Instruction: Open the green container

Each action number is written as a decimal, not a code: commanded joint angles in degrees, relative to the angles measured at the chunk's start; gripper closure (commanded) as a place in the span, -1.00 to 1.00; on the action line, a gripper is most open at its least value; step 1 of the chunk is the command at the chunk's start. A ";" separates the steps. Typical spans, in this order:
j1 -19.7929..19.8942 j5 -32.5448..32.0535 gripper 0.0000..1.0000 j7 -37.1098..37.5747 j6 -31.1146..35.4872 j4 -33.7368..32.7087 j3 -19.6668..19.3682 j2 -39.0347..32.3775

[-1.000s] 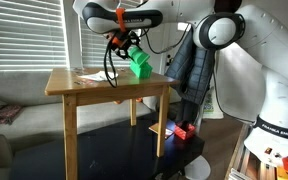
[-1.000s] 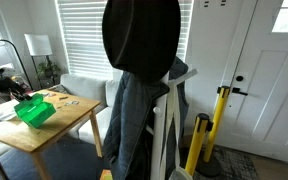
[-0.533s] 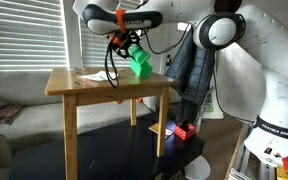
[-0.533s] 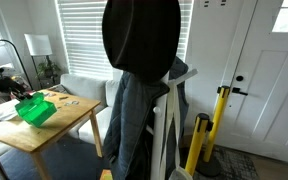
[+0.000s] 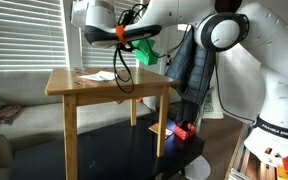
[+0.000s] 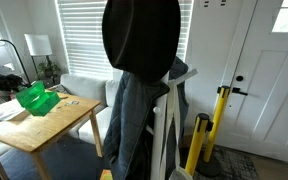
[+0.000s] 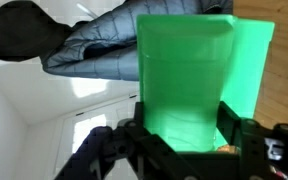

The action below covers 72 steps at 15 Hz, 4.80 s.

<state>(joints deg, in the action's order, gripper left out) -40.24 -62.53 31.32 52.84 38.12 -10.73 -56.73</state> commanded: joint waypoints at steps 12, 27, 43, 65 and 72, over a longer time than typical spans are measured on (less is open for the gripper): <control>0.45 -5.80 0.09 -13.35 22.63 12.06 2.34 6.63; 0.09 -5.71 0.09 -19.60 14.07 10.13 1.04 1.62; 0.04 -5.55 -0.34 -19.40 11.50 9.07 1.20 -1.98; 1.62 -1.95 -1.00 -22.89 13.03 9.35 4.03 2.89; 7.64 7.19 -1.00 -29.66 17.44 13.61 7.27 15.84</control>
<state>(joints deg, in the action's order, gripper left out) -35.61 -59.98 3.06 67.29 47.29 -6.17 -47.75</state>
